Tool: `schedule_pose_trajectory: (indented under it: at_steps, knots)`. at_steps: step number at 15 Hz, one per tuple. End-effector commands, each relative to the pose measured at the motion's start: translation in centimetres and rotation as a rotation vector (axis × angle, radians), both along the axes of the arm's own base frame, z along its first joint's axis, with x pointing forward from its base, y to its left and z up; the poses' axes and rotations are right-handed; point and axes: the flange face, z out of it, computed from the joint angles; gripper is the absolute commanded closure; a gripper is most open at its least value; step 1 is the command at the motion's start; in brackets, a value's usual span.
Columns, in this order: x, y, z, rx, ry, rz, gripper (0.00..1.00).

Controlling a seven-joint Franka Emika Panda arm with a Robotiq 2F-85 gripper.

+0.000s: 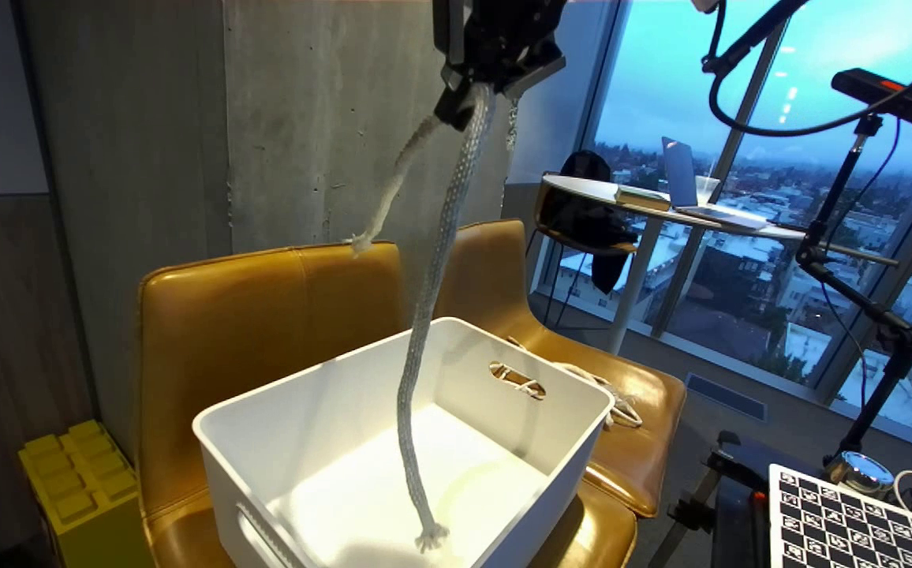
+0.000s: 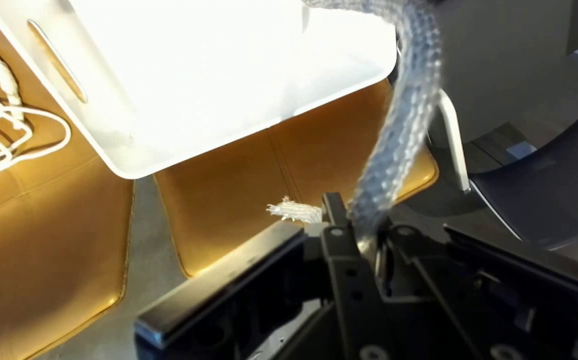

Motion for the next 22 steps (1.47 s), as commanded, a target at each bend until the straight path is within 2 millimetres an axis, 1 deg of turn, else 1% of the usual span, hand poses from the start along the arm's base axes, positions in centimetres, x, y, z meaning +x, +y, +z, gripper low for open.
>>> schedule_pose_trajectory:
  at_steps: [1, 3, 4, 5, 6, 7, 10, 12, 13, 15, 17, 18, 21, 22]
  knots:
    - [-0.9, 0.0, -1.7, -0.002, 0.069, -0.022, 0.97]
    - [-1.2, -0.2, -2.7, -0.003, 0.095, -0.025, 0.97]
    - [-1.4, -0.1, -3.2, -0.006, 0.104, -0.023, 0.95]
    - [-1.7, -0.1, -3.6, -0.009, 0.112, -0.021, 0.64]
    - [-1.9, 0.0, -4.2, -0.014, 0.120, -0.017, 0.63]
    - [-2.0, 0.0, -4.5, -0.017, 0.127, -0.016, 0.57]
    - [-2.1, -0.5, -5.4, -0.028, 0.143, -0.015, 0.35]
    - [-2.0, -1.3, -6.0, -0.036, 0.145, -0.017, 0.22]
    - [-2.0, -2.0, -6.3, -0.039, 0.143, -0.014, 0.13]
    - [-1.6, -4.7, -7.5, -0.047, 0.139, 0.005, 0.01]
    - [-1.2, -8.4, -9.1, -0.060, 0.158, 0.025, 0.00]
    - [-1.2, -10.9, -10.1, -0.066, 0.176, 0.022, 0.00]
    - [-1.7, -17.6, -13.4, -0.081, 0.225, -0.001, 0.00]
    - [-2.1, -19.3, -14.4, -0.083, 0.239, -0.015, 0.00]
